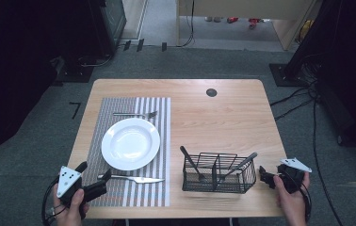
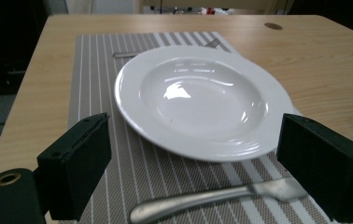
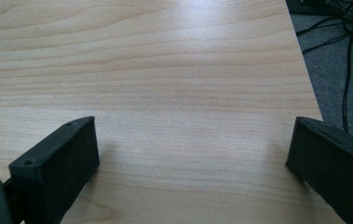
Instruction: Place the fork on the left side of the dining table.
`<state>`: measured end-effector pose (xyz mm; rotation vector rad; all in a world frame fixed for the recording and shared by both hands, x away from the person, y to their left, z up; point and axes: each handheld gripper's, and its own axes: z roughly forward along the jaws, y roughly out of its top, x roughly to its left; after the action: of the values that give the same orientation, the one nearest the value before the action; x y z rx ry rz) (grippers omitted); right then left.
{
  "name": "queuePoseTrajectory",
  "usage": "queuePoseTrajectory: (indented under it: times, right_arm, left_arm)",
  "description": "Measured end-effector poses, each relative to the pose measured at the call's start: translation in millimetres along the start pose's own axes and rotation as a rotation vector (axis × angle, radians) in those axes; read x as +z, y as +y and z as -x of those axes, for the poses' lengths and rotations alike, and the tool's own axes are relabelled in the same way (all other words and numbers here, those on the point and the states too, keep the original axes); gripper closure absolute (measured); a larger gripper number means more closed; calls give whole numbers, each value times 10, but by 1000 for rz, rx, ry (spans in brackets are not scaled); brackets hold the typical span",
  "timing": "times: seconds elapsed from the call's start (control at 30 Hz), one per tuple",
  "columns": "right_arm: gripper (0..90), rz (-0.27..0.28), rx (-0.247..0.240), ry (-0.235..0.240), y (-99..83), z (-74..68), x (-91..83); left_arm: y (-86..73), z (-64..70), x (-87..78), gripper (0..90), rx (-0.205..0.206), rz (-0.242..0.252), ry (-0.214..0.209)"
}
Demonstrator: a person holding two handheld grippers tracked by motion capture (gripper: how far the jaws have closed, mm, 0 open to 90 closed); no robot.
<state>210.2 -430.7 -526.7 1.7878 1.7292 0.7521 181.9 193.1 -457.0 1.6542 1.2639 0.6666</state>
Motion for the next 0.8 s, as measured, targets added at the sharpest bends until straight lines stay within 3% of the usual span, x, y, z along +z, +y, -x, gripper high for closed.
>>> queuePoseTrajectory:
  times: [0.1, 0.17, 0.23, 0.37, 0.6, 0.8]
  right_arm:
    - [20, 0, 0, 0, 0, 0, 0]
    - [20, 0, 0, 0, 0, 0, 0]
    - [20, 0, 0, 0, 0, 0, 0]
    - [20, 0, 0, 0, 0, 0, 0]
    - [20, 0, 0, 0, 0, 1, 0]
    - [20, 0, 0, 0, 0, 0, 0]
  left_arm:
    - [-97, -84, -5, 104, -6, -20, 20]
    - [-162, -122, 5, 104, 34, -25, 61]
    - [-228, -155, 30, 104, 98, -32, 116]
    - [-315, -316, 82, 104, 78, -62, 132]
    - [-402, -403, 177, 104, 77, -119, 122]
    - [-480, -422, 302, 104, 91, -240, 138]
